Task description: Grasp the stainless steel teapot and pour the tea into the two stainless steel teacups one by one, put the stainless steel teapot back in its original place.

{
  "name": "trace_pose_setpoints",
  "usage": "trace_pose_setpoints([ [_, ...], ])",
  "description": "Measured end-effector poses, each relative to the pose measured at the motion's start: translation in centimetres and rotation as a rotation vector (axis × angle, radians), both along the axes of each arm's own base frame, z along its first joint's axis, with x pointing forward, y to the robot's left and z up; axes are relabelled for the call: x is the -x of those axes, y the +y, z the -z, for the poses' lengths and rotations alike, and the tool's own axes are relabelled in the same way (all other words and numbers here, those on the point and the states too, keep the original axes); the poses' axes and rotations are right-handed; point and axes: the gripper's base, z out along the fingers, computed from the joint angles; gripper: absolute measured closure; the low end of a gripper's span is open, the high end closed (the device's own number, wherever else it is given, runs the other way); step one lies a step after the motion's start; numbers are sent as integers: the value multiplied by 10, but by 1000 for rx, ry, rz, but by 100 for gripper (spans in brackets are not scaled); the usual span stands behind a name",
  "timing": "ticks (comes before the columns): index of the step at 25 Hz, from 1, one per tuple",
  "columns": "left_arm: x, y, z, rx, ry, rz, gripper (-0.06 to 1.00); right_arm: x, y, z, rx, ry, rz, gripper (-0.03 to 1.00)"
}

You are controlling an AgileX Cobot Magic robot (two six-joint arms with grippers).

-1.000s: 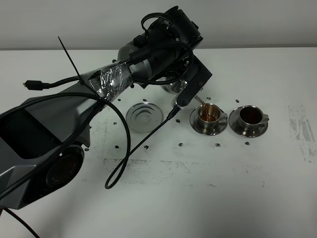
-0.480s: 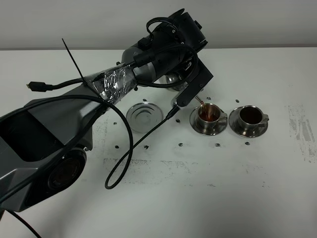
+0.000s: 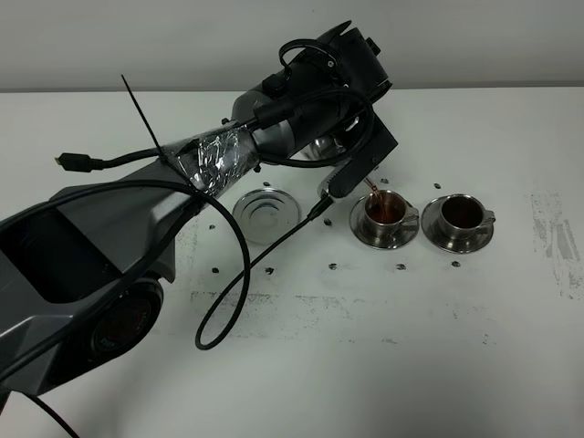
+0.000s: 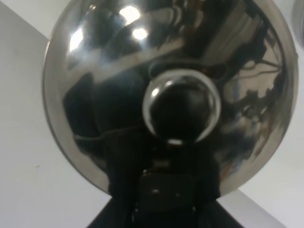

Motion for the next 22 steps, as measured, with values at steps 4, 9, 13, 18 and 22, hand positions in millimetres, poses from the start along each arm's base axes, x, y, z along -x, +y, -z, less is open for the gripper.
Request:
trace_pose_setpoints([
  [4,-1,0,-1,-21,-16,13,76,0,0,0,0,0,0,47],
  [9,0,-1,-2,-40,-30,22,76,0,0,0,0,0,0,47],
  [13,2,-5,-3,-48,-42,37,76,0,0,0,0,0,0,47],
  [18,4,-7,-3,-51,-47,44,76,0,0,0,0,0,0,47],
  [22,4,-7,-3,-52,-48,44,76,0,0,0,0,0,0,47],
])
